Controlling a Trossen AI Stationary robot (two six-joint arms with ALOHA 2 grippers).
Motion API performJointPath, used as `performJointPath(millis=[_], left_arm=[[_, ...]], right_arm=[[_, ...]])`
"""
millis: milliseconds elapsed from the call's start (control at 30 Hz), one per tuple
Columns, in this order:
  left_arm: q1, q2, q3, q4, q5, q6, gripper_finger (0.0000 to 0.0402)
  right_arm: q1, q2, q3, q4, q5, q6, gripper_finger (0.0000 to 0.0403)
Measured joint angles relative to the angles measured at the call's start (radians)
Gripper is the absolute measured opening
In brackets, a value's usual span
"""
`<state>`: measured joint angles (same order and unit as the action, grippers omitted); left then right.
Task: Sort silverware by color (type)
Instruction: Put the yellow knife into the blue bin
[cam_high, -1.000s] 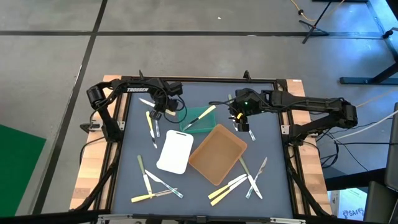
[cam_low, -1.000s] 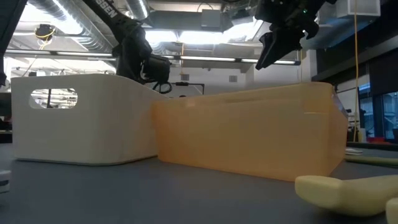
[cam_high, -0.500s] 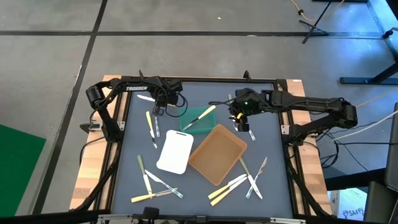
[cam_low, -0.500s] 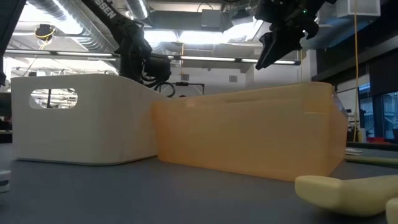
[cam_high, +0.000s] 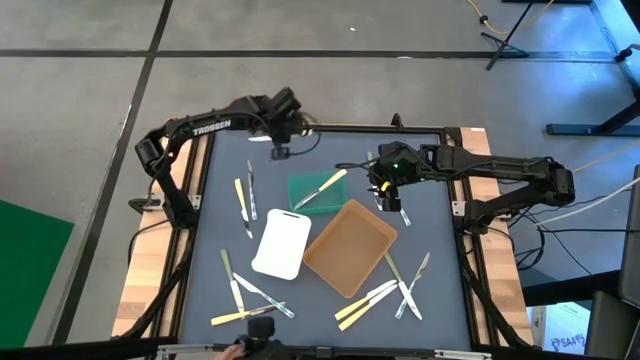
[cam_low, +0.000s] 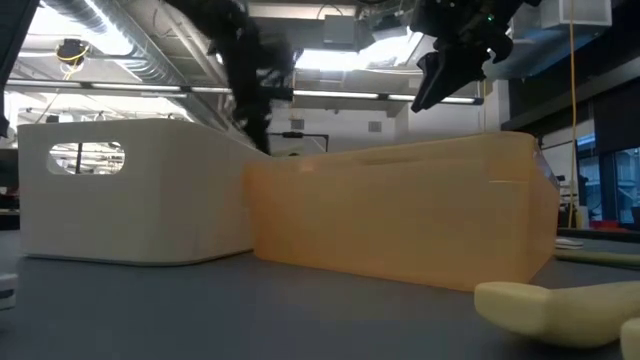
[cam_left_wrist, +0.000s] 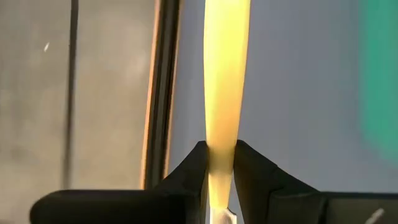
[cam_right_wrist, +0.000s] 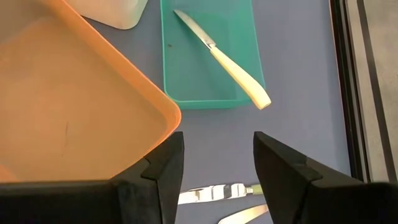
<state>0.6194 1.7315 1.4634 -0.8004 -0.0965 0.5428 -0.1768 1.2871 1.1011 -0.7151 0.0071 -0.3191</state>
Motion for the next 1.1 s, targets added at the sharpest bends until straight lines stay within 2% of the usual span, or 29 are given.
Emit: performJointPath(millis=[133, 233, 367, 533, 733, 1100], left_arm=[[-0.022, -0.001, 0.093, 0.007, 0.200, -0.148, 0.0051], [-0.056, -0.001, 0.111, 0.059, 0.322, -0.242, 0.0051], [-0.118, -0.001, 0.110, 0.130, 0.395, -0.336, 0.0051], [-0.209, 0.009, 0.110, 0.214, 0.304, -0.452, 0.0051], [-0.307, 0.026, 0.109, 0.282, 0.171, -0.504, 0.0051], [-0.393, 0.134, 0.087, 0.346, 0.063, -0.590, 0.0051]], right_arm=[[0.000, 0.000, 0.000, -0.029, 0.000, -0.002, 0.0179], [0.000, 0.000, 0.000, -0.063, 0.000, -0.003, 0.0179], [0.000, -0.002, 0.000, -0.087, 0.000, -0.003, 0.0179], [0.000, -0.032, 0.000, -0.142, 0.000, -0.003, 0.0179], [0.000, -0.103, 0.000, -0.198, 0.003, -0.004, 0.0179], [0.000, -0.175, 0.001, -0.274, 0.011, -0.025, 0.0179]])
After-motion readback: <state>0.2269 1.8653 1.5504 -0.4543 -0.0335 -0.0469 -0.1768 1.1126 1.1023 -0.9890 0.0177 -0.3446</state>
